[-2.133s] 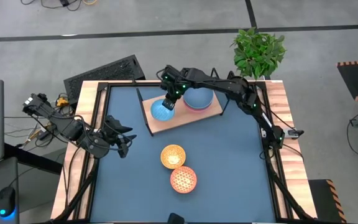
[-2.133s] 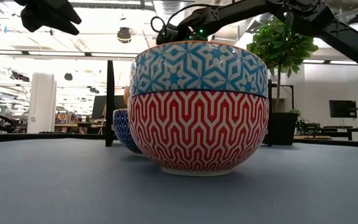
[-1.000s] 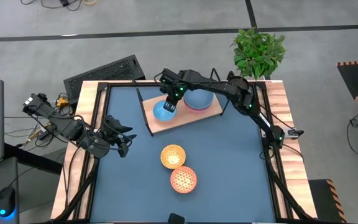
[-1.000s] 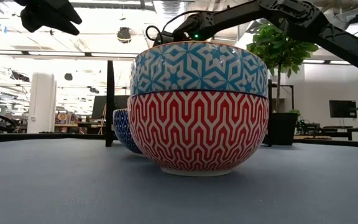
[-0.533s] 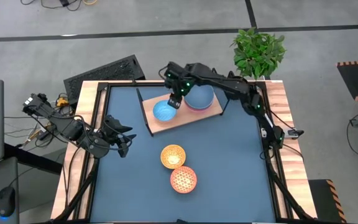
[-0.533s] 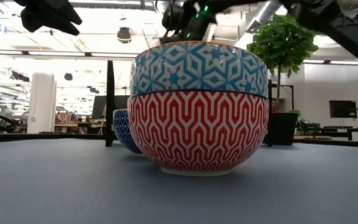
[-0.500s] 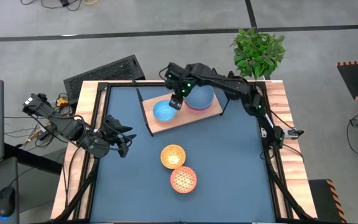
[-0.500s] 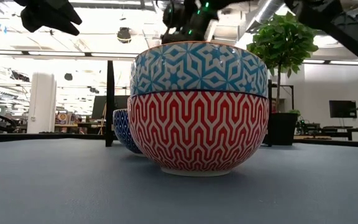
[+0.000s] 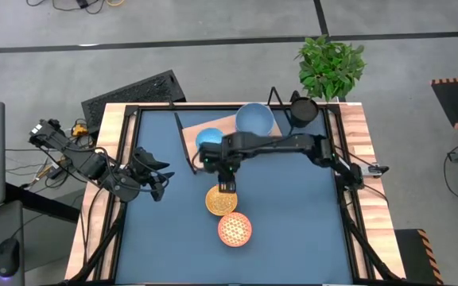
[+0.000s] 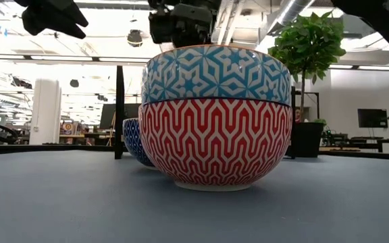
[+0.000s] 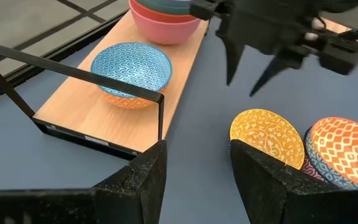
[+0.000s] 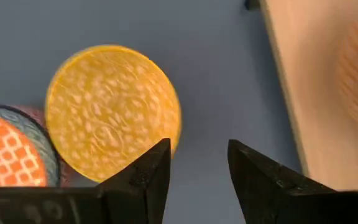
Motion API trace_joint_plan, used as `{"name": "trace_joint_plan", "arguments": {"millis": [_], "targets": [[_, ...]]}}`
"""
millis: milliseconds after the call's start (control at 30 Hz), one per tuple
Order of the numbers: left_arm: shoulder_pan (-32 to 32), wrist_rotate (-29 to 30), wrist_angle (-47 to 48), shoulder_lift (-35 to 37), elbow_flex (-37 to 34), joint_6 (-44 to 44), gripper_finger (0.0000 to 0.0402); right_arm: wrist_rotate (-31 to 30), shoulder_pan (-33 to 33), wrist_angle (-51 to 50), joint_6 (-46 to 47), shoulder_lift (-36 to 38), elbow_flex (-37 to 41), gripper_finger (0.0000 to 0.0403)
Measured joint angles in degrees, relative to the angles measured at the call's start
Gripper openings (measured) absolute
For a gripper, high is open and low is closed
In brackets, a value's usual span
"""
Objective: Place and stack bowls onto a shelf
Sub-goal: Stack the yellow bowl on top of the light blue bowl on the shelf
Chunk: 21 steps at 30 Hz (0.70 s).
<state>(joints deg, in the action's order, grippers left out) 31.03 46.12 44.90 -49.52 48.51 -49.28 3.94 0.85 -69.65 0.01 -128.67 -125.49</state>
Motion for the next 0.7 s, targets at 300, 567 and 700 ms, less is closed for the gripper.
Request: {"name": "trace_joint_plan", "arguments": {"millis": [300, 567, 700], "targets": [[0.0, -0.9, 0.7, 0.0, 0.0, -1.0, 0.0162, -0.6, 0.0, 6.2, 1.5, -0.1, 5.8, 0.0185], [0.0, -0.9, 0.7, 0.0, 0.0, -1.0, 0.0162, 0.7, -0.2, 8.9, 2.0, -0.1, 11.4, 0.0185], [0.0, -0.9, 0.7, 0.0, 0.0, -1.0, 0.0162, 0.8, 0.1, 10.2, 3.1, -0.1, 12.3, 0.0185]]}}
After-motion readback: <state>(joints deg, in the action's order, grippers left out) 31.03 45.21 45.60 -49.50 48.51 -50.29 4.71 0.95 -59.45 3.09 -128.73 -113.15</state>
